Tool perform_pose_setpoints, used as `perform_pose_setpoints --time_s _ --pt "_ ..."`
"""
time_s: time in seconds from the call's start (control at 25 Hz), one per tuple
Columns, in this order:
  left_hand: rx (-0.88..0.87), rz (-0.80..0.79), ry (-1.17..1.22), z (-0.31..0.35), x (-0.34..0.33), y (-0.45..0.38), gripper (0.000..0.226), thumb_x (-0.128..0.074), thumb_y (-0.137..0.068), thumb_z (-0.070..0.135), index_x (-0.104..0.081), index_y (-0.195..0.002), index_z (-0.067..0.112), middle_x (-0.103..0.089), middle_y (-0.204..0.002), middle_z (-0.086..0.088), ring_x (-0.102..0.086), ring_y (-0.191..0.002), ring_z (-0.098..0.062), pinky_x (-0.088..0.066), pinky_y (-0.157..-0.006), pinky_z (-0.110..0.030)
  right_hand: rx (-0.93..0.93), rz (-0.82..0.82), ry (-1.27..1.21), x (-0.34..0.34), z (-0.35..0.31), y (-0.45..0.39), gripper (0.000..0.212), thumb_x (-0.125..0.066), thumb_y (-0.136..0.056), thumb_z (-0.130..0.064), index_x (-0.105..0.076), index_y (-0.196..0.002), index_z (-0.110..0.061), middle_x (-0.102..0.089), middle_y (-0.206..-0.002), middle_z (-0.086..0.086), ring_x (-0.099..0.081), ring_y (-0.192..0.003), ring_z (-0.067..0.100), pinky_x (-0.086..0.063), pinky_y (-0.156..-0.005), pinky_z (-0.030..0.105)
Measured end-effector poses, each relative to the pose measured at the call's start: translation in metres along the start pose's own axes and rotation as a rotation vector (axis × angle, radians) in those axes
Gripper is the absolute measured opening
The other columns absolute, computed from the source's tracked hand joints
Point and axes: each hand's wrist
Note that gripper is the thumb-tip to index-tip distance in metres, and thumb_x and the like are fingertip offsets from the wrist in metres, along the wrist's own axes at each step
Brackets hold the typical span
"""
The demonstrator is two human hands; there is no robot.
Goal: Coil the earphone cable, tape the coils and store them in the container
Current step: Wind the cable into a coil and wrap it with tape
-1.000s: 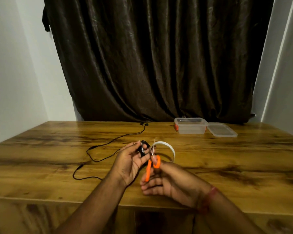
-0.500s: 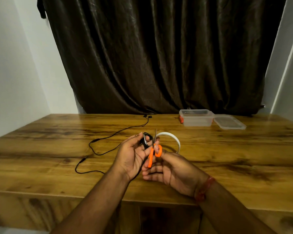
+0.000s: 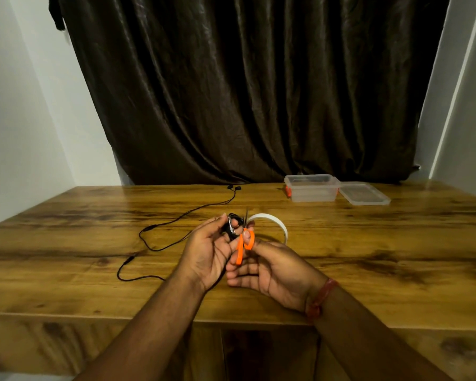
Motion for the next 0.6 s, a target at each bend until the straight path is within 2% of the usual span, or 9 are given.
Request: perform_pose_setpoints --time_s 0.08,0.2,0.28,0.4,0.48,0.52,0.6 --pt "-0.012 0.004 0.003 0.0 0.002 -0.002 0.023 -0.045 -0.1 0.015 -0.045 -0.122 0.008 -0.046 -0.124 -0.027 -0.064 -0.101 -0.039 -0.06 -0.074 -0.037 0.002 0.0 -0.004 0.001 0.001 0.0 0.048 -0.059 -0.09 -0.043 -0.066 -0.097 0.004 -0.066 -0.088 0.02 -0.067 -0.08 0.026 -0.057 -0.082 0.042" --pt "-0.024 0.015 0.0 -0.002 0.006 -0.006 0.024 -0.048 -0.098 0.014 -0.046 -0.121 0.008 -0.047 -0.122 -0.028 -0.061 -0.11 -0.044 -0.062 -0.066 -0.038 0.019 0.009 0.01 0.001 0.0 0.0 0.04 -0.061 -0.089 -0.038 -0.066 -0.09 0.002 -0.066 -0.082 0.019 -0.066 -0.073 0.024 -0.058 -0.074 0.037" --pt "-0.053 0.036 -0.002 -0.001 0.009 -0.009 0.024 -0.055 -0.091 0.014 -0.051 -0.113 0.005 -0.053 -0.109 -0.027 -0.059 -0.114 -0.045 -0.061 -0.066 -0.038 0.028 0.016 0.046 0.0 -0.001 0.003 0.034 -0.063 -0.086 -0.036 -0.067 -0.081 -0.003 -0.065 -0.078 0.017 -0.063 -0.067 0.023 -0.056 -0.068 0.034" --pt "-0.115 0.056 0.055 0.0 0.011 -0.013 0.006 -0.055 -0.09 0.008 -0.055 -0.092 0.002 -0.059 -0.084 -0.017 -0.071 -0.089 -0.035 -0.061 -0.076 -0.045 -0.027 -0.053 0.17 0.007 -0.005 0.02 0.032 -0.069 -0.086 -0.038 -0.069 -0.075 -0.008 -0.066 -0.077 0.016 -0.063 -0.067 0.022 -0.055 -0.064 0.03" --pt "-0.122 0.069 0.064 -0.001 0.014 -0.015 0.007 -0.05 -0.096 0.005 -0.055 -0.091 0.003 -0.059 -0.081 -0.016 -0.072 -0.09 -0.036 -0.059 -0.082 -0.048 -0.071 -0.067 0.354 0.021 -0.012 0.038 0.033 -0.073 -0.083 -0.043 -0.072 -0.075 -0.011 -0.068 -0.081 0.015 -0.065 -0.072 0.021 -0.054 -0.066 0.03" --pt "-0.121 0.068 0.058 -0.001 0.015 -0.015 0.008 -0.049 -0.097 0.005 -0.055 -0.092 0.003 -0.06 -0.081 -0.016 -0.071 -0.094 -0.037 -0.059 -0.084 -0.049 -0.074 -0.009 0.485 0.032 -0.016 0.048 0.033 -0.075 -0.081 -0.046 -0.074 -0.074 -0.014 -0.069 -0.082 0.012 -0.065 -0.073 0.019 -0.054 -0.067 0.03" --pt "-0.125 0.057 0.045 -0.002 0.015 -0.015 0.008 -0.049 -0.098 0.005 -0.055 -0.093 0.004 -0.061 -0.081 -0.016 -0.071 -0.095 -0.036 -0.058 -0.085 -0.049 -0.059 0.246 0.804 0.061 -0.028 0.064 0.031 -0.076 -0.078 -0.047 -0.074 -0.07 -0.017 -0.07 -0.077 0.006 -0.063 -0.066 0.016 -0.05 -0.063 0.032"
Point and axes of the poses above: each hand's wrist, its own y-axis away from the middle knuckle, its own x-axis out of the back of the hand, z = x × y
